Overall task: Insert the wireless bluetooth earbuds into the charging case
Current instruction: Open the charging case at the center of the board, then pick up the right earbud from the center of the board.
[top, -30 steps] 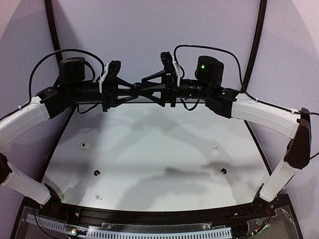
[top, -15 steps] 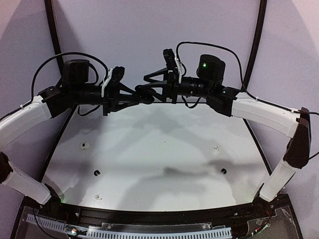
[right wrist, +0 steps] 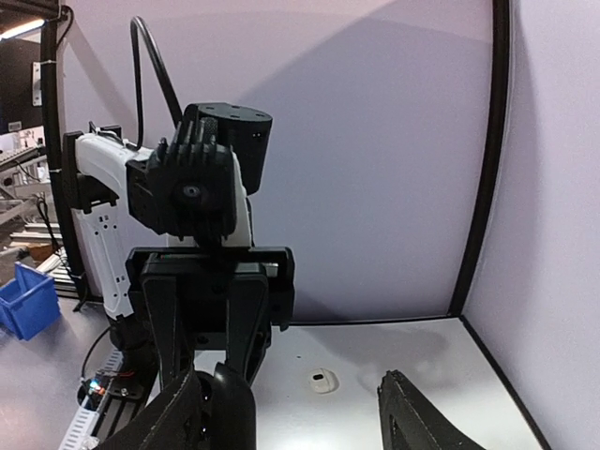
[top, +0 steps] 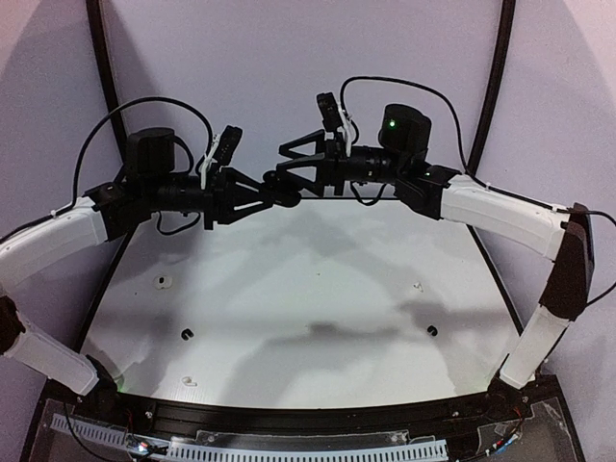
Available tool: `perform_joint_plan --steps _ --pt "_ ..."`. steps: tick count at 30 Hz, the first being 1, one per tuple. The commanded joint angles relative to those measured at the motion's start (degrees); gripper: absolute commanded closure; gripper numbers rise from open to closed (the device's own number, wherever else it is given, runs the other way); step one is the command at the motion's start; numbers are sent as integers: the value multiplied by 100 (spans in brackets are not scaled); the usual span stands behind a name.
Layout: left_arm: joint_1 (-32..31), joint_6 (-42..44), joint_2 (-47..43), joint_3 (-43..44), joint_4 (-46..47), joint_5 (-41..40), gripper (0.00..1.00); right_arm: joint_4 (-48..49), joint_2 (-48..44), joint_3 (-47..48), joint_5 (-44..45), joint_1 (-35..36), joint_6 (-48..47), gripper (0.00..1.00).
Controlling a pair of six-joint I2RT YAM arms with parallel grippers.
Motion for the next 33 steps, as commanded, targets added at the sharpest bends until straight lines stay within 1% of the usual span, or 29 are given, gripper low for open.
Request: perform_joint_plan --steps 1,4,6,8,10,12,13,14,16,18,20,21,23,24,25,27,28,29,31,33 --pt "32 -533 -114 -122 427 162 99 178 63 201 -346 -36 298 35" --pt "40 -640 -127 -217 605 62 99 425 5 201 -474 -74 523 30" --pt "72 -827 -154 -331 783 -32 99 757 -67 207 -528 -210 1007 26" --pt "136 -1217 -185 -497 1104 -124 99 717 -208 245 -450 -456 1460 26" --pt "191 -1494 -213 -631 1510 -241 99 -122 -426 359 51 -882 1712 27" --pt "207 -1628 -244 -749 1707 -349 99 -1881 -656 427 1063 -1226 1616 28" --pt "211 -1672 -290 -830 1849 -411 99 -2947 -847 411 2115 -1390 1460 29" --pt "212 -1690 -326 -927 1981 -413 99 -3844 -981 346 2661 -1484 1320 30" --pt "212 -1747 -393 -1082 2162 -418 99 -4848 -1208 19 3207 -1608 1227 30" --pt "212 -1759 -442 -1223 2290 -372 99 -5522 -1430 -512 3563 -1724 1256 30" --pt "212 -1750 -521 -1319 2358 -341 99 -6237 -1676 -1056 3806 -2007 1361 30" --pt "212 -1723 -589 -1361 2370 -329 99 -6479 -1915 -1467 3854 -2284 1366 31" --pt "212 -1691 -632 -1402 2371 -308 99 -6602 -2172 -2035 3861 -2605 1287 31" --pt "208 -1677 -671 -1426 2373 -290 99 -6613 -2353 -2360 3744 -2886 1146 32" --pt "210 -1671 -718 -1437 2374 -275 99 -6620 -2484 -2531 3682 -3186 984 32" --pt "212 -1640 -777 -1473 2368 -249 99 -6555 -2558 -2736 3682 -3525 798 30" --pt "212 -1636 -795 -1483 2362 -244 99 -6468 -2521 -2702 3356 -3828 596 30" --pt "212 -1630 -826 -1503 2349 -224 99 -6284 -2455 -2601 3137 -3976 66 30" --pt "212 -1640 -867 -1516 2344 -194 99 -5860 -2315 -2457 3344 -3988 -810 30" --pt "212 -1647 -884 -1511 2349 -172 99 -5630 -2146 -2459 3570 -3994 -1760 29"
